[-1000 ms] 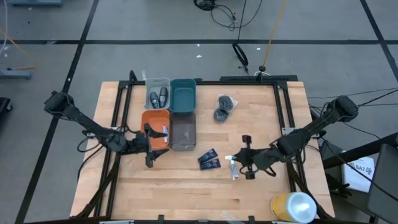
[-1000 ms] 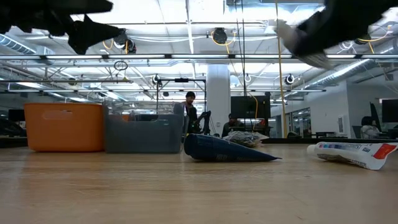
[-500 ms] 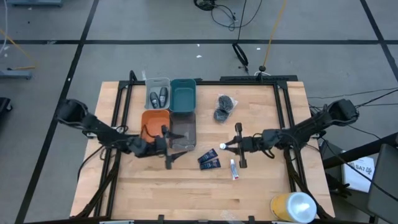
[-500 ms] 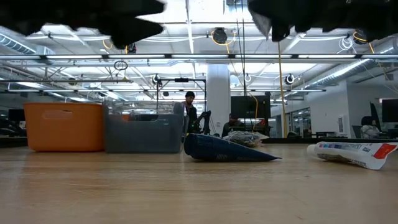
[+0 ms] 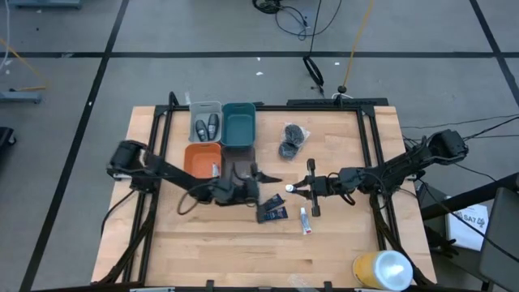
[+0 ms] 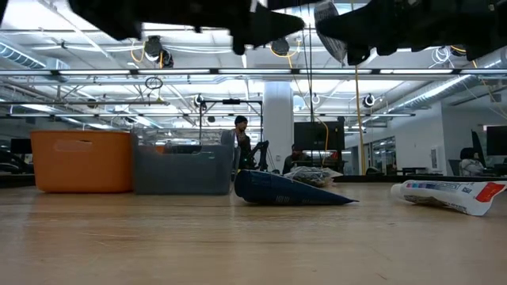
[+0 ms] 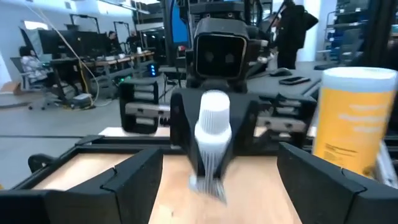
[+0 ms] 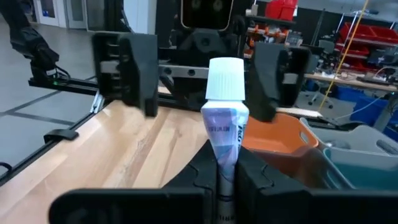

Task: Pick & Place Travel size toiletries
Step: Put the right white toothpaste into the orange bin

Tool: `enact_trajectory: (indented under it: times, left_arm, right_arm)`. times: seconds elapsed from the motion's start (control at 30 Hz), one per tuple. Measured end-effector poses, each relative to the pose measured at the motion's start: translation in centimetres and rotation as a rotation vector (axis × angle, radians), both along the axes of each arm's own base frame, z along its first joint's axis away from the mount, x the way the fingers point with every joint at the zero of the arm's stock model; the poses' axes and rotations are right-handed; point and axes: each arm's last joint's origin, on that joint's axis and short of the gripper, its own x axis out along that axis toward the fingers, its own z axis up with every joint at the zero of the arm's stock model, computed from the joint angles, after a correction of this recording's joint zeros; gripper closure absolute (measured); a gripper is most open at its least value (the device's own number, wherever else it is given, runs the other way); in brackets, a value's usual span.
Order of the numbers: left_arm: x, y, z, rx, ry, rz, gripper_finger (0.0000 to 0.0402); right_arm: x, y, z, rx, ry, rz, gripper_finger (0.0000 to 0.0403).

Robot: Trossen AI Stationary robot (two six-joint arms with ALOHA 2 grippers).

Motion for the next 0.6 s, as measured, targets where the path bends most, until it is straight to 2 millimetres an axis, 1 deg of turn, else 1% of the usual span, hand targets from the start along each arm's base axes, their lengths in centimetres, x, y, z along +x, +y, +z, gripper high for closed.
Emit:
enact_trajectory:
  times: [0.13,0.23,0.43,0.6]
  left_arm:
    - [2.1,-0.1,-0.4,0.038,-0.003,-0.018,0.0096]
    - [2.9,-0.2,-0.4,0.05,-0.009,-0.067,0.0096]
    - [3.1,0.0,-0.4,0.06,-0.014,-0.066,0.0096]
    - [3.1,0.0,-0.4,0.086,-0.014,-0.064,0.0096]
  right_arm:
    - [0.0,0.1,-0.1,0.026,0.006,0.028,0.039]
    - [0.1,0.3,-0.3,0.022,0.018,0.058,0.039]
    - [0.3,0.6,-0.8,0.015,0.034,0.065,0.039]
    - [0.3,0.6,-0.7,0.016,0.024,0.068,0.039]
